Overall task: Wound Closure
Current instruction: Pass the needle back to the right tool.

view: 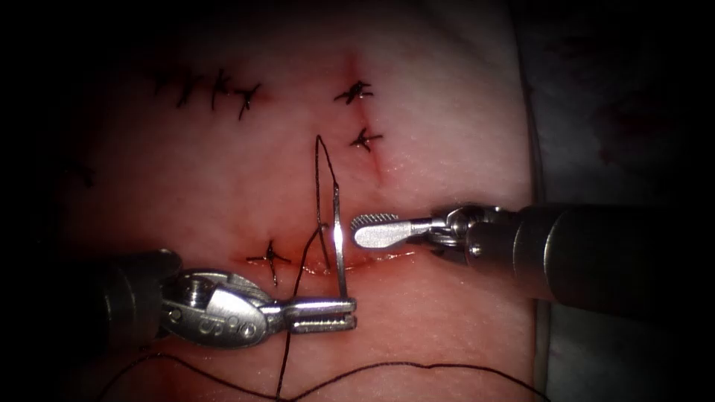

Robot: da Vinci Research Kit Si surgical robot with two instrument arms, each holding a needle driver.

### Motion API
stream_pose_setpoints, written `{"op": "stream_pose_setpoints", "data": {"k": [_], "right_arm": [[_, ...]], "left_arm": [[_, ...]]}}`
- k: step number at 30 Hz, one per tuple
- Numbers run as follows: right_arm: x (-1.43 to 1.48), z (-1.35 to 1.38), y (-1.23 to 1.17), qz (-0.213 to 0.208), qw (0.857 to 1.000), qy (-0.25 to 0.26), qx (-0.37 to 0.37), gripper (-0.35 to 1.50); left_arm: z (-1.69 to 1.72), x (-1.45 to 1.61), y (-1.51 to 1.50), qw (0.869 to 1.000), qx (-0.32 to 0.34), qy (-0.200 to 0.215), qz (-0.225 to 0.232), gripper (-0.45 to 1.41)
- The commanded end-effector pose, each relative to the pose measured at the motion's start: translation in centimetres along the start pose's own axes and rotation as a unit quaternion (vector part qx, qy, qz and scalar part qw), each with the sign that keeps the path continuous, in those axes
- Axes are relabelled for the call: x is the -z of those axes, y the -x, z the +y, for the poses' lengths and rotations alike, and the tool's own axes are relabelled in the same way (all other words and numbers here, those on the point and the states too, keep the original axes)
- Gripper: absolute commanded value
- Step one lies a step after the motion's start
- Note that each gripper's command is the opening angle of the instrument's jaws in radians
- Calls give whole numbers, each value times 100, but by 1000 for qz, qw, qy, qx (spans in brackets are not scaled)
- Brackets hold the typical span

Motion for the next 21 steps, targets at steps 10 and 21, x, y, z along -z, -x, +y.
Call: {"op": "stream_pose_setpoints", "data": {"k": [10, 21], "right_arm": [[-20, 2, 4, -7, 1000, -8, 1, 130], [-12, -7, 2, -18, 1000, -15, -5, 128]], "left_arm": [[0, -11, 1, 1000, -12, 12, 3, -45], [-1, -9, 3, 1000, -14, 23, 3, -45]]}}
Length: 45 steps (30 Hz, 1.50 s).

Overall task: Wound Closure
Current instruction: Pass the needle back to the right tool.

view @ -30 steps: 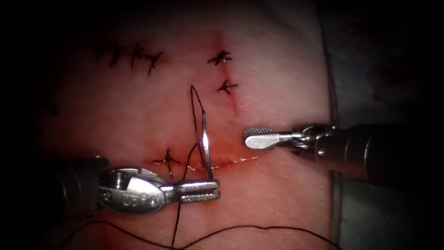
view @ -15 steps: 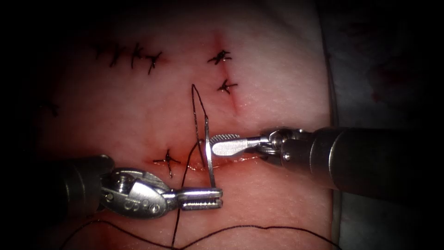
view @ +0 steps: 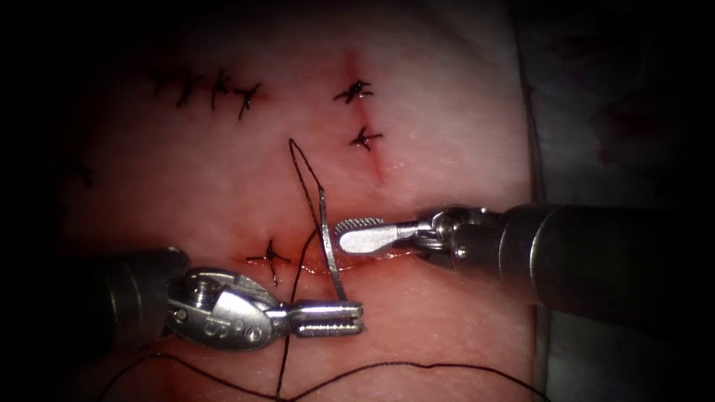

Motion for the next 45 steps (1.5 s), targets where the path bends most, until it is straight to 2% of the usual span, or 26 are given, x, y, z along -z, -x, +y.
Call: {"op": "stream_pose_setpoints", "data": {"k": [1, 6, 13, 20, 39, 45], "right_arm": [[-7, 3, -3, -2, 1000, -2, 0, 130], [-8, 0, -1, -8, 1000, -6, -1, 143], [-13, -1, 1, -34, 999, -25, -4, 143], [-23, -2, 5, -60, 997, -45, -4, 135], [-35, -5, 6, -61, 997, -46, 4, 130], [-36, -5, 6, -63, 997, -40, 4, 116]], "left_arm": [[-1, -5, 5, 1000, -1, 1, 1, -45], [-1, -8, 7, 1000, -4, 9, -2, -45], [0, -9, 5, 1000, -9, 22, -4, -45], [1, -10, 2, 999, -15, 33, -4, -45], [3, -16, -1, 999, -19, 42, -1, -45], [4, -16, -1, 999, -20, 43, -1, -45]]}}
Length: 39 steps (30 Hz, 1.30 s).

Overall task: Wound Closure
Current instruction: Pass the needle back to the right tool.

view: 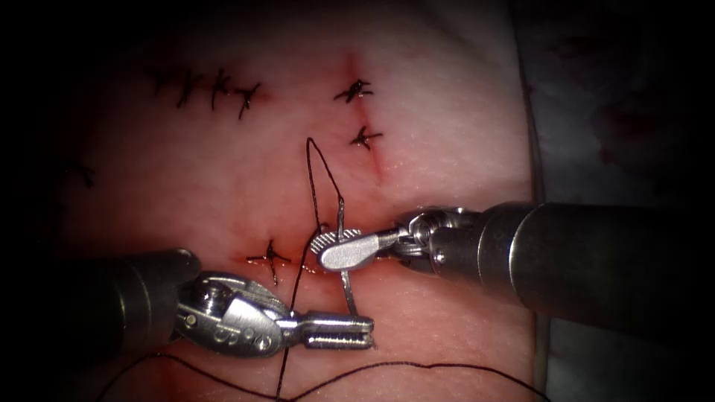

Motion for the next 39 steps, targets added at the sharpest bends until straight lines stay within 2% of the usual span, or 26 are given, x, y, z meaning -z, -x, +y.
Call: {"op": "stream_pose_setpoints", "data": {"k": [1, 5, 6, 7, 8, 9, 12, 20, 21, 22, 23, 24, 25, 26, 27, 28, 30, 32, 36, 37, 38, 39], "right_arm": [[-9, 5, -4, -2, 1000, 1, 3, 115], [-10, 5, -4, -9, 1000, 10, 12, 96], [-9, 5, -3, -11, 1000, 13, 11, 56], [-9, 5, -3, -11, 1000, 13, 11, 56], [-9, 5, -3, -14, 1000, 17, 14, 6], [-8, 5, -4, -19, 999, 23, 31, -35], [-10, 8, -8, -25, 996, 50, 69, -35], [-8, 7, -9, -28, 993, 48, 100, -35], [-7, 7, -9, -29, 993, 47, 100, -35], [-6, 7, -9, -30, 993, 47, 103, -35], [-5, 6, -9, -31, 993, 48, 105, -35], [-3, 6, -10, -31, 992, 50, 108, -35], [0, 5, -12, -26, 991, 56, 119, -35], [0, 5, -12, -26, 991, 56, 119, -35], [5, 4, -17, -19, 990, 63, 124, -35], [5, 4, -17, -19, 990, 63, 124, -35], [9, 4, -22, -8, 989, 73, 132, -35], [15, 3, -30, 11, 986, 81, 146, -35], [25, 3, -44, 50, 978, 100, 176, -35], [27, 3, -47, 58, 976, 103, 181, -35], [29, 3, -50, 67, 973, 105, 195, -35], [30, 2, -52, 71, 970, 111, 203, -35]], "left_arm": [[0, -6, 6, 1000, -1, 0, 1, -45], [0, -6, 6, 1000, -1, 0, 1, -45], [0, -6, 6, 1000, -1, 0, 1, -45], [0, -6, 6, 1000, -1, 0, 1, -45], [0, -6, 6, 1000, -1, 0, 1, -45], [1, -7, 6, 1000, -1, 0, 1, -45], [4, -8, 6, 1000, -3, 1, 0, -45], [6, -9, 2, 1000, -3, 2, -2, -45], [5, -9, 2, 1000, -5, -1, -8, -32], [3, -8, 1, 999, 29, -10, -20, 36], [2, -8, 0, 997, 64, -20, -32, 67], [0, -7, -1, 994, 89, -37, -43, 88], [-3, -4, -3, 988, 120, -71, -68, 103], [-3, -4, -3, 988, 120, -71, -68, 103], [-3, 0, -3, 985, 129, -81, -83, 88], [-3, 0, -3, 985, 129, -81, -83, 88], [-2, 5, -3, 982, 132, -90, -99, 44], [0, 9, -2, 979, 141, -93, -114, 19], [1, 14, 5, 973, 163, -75, -148, 5], [1, 15, 8, 971, 167, -71, -154, -8], [1, 15, 10, 970, 168, -65, -161, -45], [0, 17, 14, 968, 178, -57, -169, -45]]}}
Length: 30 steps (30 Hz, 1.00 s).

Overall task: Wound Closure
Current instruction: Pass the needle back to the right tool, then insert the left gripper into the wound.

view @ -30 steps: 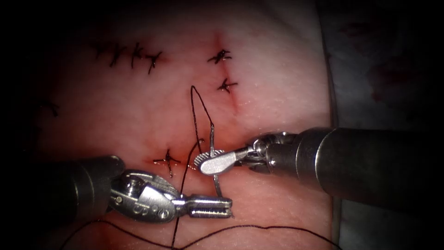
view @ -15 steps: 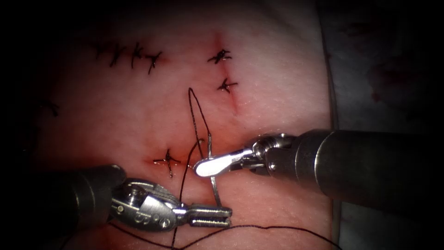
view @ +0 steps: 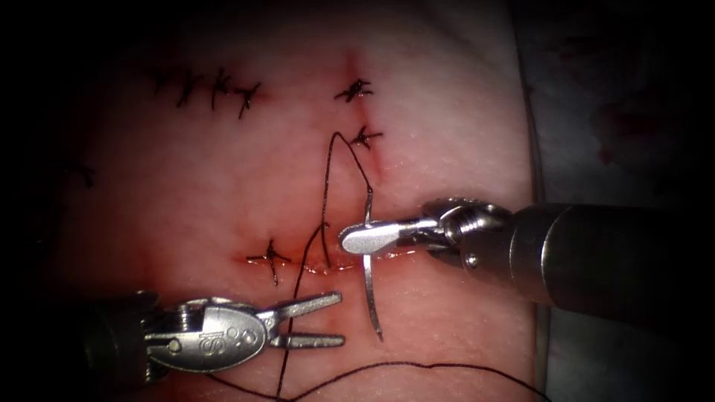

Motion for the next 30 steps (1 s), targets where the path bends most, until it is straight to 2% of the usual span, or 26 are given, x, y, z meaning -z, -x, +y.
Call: {"op": "stream_pose_setpoints", "data": {"k": [1, 5, 6, 8, 9, 11, 17, 21, 30], "right_arm": [[-7, 7, -3, 5, 1000, 6, 11, -35], [-3, 4, -8, 20, 998, 27, 47, -35], [-3, 4, -8, 20, 998, 27, 47, -35], [-3, 2, -8, 22, 998, 27, 55, -35], [-3, 0, -9, 24, 997, 27, 63, -35], [-3, -1, -8, 23, 997, 27, 69, -35], [-4, -4, -6, 23, 996, 28, 86, -35], [-4, -4, -5, 23, 994, 28, 98, -35], [-4, -6, -2, 23, 992, 29, 119, -35]], "left_arm": [[-4, -9, 7, 1000, 15, 8, -8, -45], [-11, -14, 23, 996, 26, 3, -88, -45], [-11, -14, 23, 996, 26, 3, -88, -45], [-12, -20, 29, 994, 27, 14, -109, -45], [-11, -26, 38, 990, 26, 29, -137, -45], [-11, -29, 43, 988, 27, 36, -149, -45], [-17, -41, 81, 969, 48, 81, -227, -45], [-34, -47, 103, 963, 46, 94, -250, -45], [-54, -59, 117, 958, 47, 97, -265, -45]]}}
